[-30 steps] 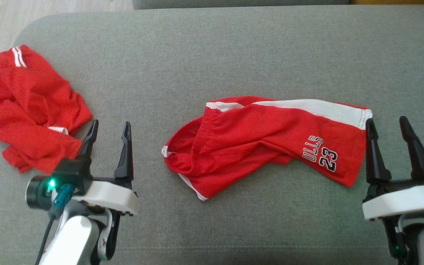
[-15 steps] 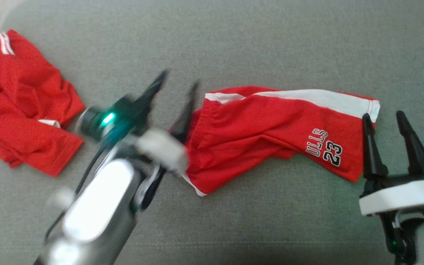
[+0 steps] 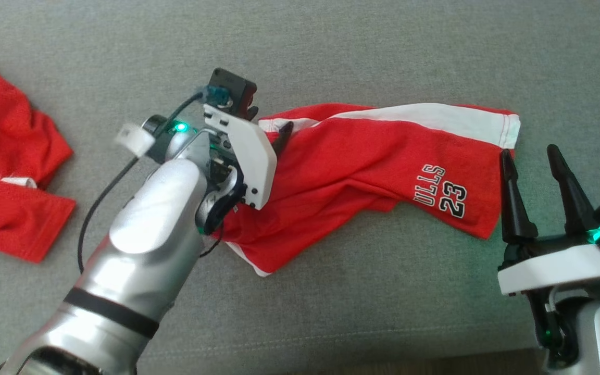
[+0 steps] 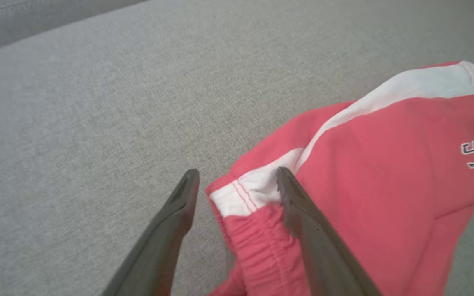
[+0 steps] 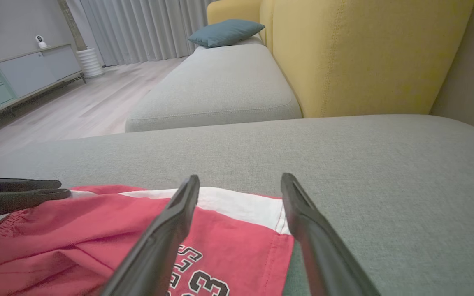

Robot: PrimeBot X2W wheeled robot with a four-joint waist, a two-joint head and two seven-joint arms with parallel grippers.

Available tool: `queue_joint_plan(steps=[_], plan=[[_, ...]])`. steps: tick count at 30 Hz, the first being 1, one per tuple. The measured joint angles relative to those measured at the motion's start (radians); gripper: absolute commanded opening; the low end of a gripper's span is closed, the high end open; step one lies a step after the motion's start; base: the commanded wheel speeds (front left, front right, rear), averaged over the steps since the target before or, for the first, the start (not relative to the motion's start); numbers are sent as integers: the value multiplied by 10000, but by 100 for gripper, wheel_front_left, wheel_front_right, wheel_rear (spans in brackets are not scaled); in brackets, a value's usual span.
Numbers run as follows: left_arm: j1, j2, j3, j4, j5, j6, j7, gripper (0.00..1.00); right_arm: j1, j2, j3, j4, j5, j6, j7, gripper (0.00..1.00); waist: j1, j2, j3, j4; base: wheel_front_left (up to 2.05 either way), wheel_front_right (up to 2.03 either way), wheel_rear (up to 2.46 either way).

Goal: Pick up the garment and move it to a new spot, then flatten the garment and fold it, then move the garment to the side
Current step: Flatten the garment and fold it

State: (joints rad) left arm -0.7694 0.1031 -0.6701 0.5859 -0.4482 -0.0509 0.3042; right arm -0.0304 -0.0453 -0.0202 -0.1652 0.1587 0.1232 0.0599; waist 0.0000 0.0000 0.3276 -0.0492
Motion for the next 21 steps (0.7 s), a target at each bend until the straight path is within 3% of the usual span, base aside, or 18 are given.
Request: queue_joint_plan(steps=[7,8,9,10,11,17,21], plan=[[-260,-171,-105,846,-253,-159,474,100,-17,0,-2,67,63,0,-77,100,0,0,112,-87,0,0,0],[-291,-171,-125,926,-286,-186,472,87,-19,0,-2,71,88,0,-77,100,0,0,127,-86,0,0,0],[-333,-173,-144,968,-286,-190,453,43,-20,0,-2,77,88,0,-75,100,0,0,144,-84,0,0,0],[-384,-171,-173,984,-286,-198,449,18,-28,0,-4,88,88,0,-75,100,0,0,161,-81,0,0,0],[-434,-174,-222,988,-286,-209,422,0,-42,0,-6,102,88,0,-75,100,0,0,179,-74,0,0,0],[-630,-196,-291,995,-161,-203,-82,0,-141,0,-151,299,84,0,29,100,0,0,207,-14,0,0,0],[-634,-198,-272,930,-102,-102,-608,0,-401,-130,-491,1053,88,0,437,100,0,0,208,37,0,0,0]])
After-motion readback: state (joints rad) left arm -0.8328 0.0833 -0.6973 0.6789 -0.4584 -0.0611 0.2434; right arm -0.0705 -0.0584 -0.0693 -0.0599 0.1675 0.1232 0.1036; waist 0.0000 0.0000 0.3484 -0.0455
